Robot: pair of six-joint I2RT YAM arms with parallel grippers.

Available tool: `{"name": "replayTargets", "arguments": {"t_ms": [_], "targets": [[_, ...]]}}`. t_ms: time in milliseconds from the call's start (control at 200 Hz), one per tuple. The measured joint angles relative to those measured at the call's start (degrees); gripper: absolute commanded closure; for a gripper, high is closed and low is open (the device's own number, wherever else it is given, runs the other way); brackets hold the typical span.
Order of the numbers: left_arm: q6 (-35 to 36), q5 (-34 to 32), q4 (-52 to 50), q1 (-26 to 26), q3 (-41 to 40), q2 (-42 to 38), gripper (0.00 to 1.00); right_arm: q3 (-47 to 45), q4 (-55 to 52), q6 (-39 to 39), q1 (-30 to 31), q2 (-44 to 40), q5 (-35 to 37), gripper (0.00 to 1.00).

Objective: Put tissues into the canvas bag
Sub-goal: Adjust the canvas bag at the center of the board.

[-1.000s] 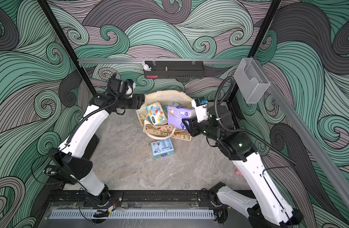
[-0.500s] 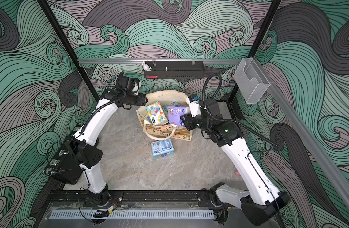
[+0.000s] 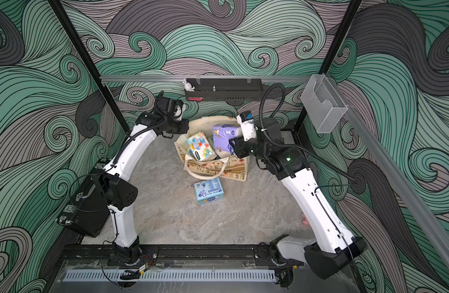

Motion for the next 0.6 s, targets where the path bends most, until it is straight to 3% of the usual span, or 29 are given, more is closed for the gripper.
{"name": "replayTargets", "arguments": {"t_ms": [150,300,455,595], "targets": [[-0.2,3.4,10.1,0.2,-17.8,-11.0,1.00,-7.7,0.9,0.6,0.0,-1.9,0.0,0.61],[-0.5,6.1,19.3,0.2,-36.4,-25.4,1.00,-17.6,-0.1,1.9,0.6,-9.0,0.0,0.61],[-1.0,7.9,24.0,0.0,-44.8,-32.2,1.00,-23.5,-3.2,3.4,1.8,-17.3,0.6,0.61],[-2.0,9.0,27.6,0.0,-48.0,-33.7,1.00,-20.9,-7.2,3.5,1.9,-19.9,4.0,0.62]]}}
